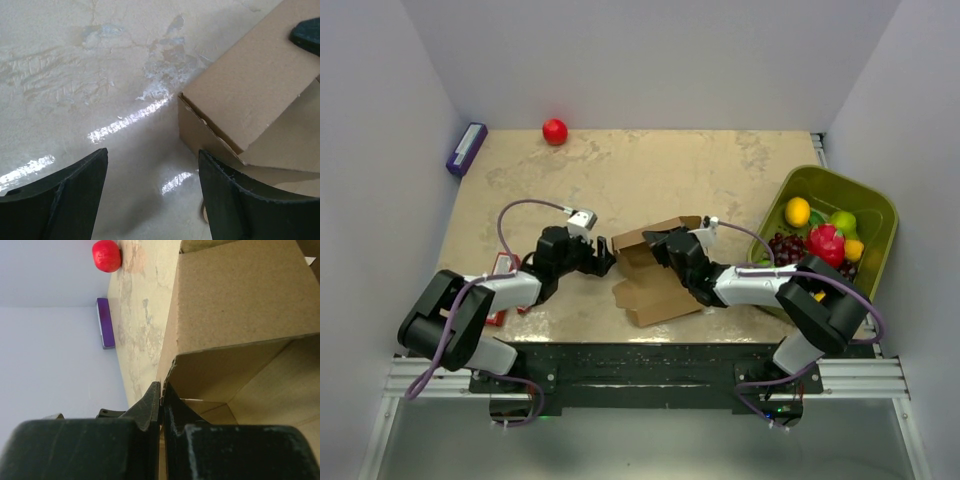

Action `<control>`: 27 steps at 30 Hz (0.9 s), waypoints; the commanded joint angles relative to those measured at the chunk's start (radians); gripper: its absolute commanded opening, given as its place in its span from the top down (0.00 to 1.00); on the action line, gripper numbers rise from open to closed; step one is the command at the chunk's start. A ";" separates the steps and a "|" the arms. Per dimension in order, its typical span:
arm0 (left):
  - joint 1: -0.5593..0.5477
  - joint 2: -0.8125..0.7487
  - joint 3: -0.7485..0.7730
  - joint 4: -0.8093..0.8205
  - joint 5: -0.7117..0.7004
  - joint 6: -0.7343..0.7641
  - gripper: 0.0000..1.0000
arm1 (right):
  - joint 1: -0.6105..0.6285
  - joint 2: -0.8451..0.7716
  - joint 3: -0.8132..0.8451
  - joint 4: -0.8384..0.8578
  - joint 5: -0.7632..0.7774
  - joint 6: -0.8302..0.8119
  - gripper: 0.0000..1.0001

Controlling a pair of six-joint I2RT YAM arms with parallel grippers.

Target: Fold the paper box

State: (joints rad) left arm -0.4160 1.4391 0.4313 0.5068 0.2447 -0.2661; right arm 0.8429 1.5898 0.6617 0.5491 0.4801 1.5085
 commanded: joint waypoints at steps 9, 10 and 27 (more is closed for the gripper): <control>-0.075 -0.057 -0.117 0.220 0.007 0.025 0.24 | -0.001 -0.039 -0.129 0.166 0.018 -0.123 1.00; -0.086 -0.059 -0.126 0.243 0.002 0.027 0.24 | -0.002 -0.039 -0.132 0.176 0.015 -0.129 1.00; -0.214 -0.045 -0.149 0.334 -0.154 0.076 0.27 | -0.001 -0.059 -0.264 0.301 0.002 -0.185 1.00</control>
State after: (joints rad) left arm -0.6060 1.4002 0.2825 0.7483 0.1696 -0.2344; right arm 0.8421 1.5372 0.4259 0.8696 0.4679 1.3926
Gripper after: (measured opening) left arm 0.733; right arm 0.033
